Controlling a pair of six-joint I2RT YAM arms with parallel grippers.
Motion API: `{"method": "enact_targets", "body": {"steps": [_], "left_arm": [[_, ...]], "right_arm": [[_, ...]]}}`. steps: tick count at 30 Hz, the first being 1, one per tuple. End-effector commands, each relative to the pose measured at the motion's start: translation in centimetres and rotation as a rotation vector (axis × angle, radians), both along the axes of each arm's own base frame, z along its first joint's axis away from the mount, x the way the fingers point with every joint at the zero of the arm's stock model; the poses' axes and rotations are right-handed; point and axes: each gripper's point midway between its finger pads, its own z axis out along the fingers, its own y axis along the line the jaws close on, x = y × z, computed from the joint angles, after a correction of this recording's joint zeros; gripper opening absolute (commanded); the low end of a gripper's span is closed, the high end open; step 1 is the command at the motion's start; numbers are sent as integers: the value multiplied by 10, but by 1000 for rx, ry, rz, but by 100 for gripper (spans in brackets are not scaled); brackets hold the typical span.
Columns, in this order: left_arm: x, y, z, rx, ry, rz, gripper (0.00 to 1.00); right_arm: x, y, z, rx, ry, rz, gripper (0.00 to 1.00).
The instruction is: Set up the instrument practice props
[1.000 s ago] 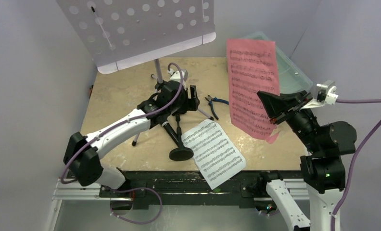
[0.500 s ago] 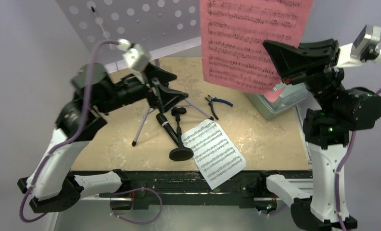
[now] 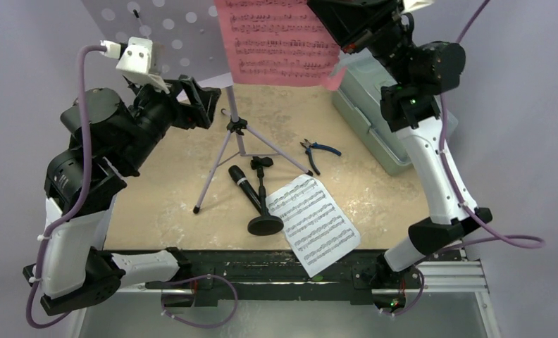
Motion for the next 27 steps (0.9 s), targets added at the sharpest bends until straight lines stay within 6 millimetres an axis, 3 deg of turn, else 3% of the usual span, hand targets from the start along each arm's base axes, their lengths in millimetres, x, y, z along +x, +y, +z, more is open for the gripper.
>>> {"method": "enact_targets", "body": {"steps": [1,8,17,27], "left_arm": [[13,47,11,-56,-17,272,78],[20,72,15,-119,10,444,73],[36,69,13,-125,1,518,58],[55,65,1,-88,-33,585,47]], "right_arm": [[-9,4,32,87,-53,-6,0],[13,38,35,104,-29,-25,0],[45,88,6,68,58,-73,0],[59,117,-13,20,47,-117,0]]}}
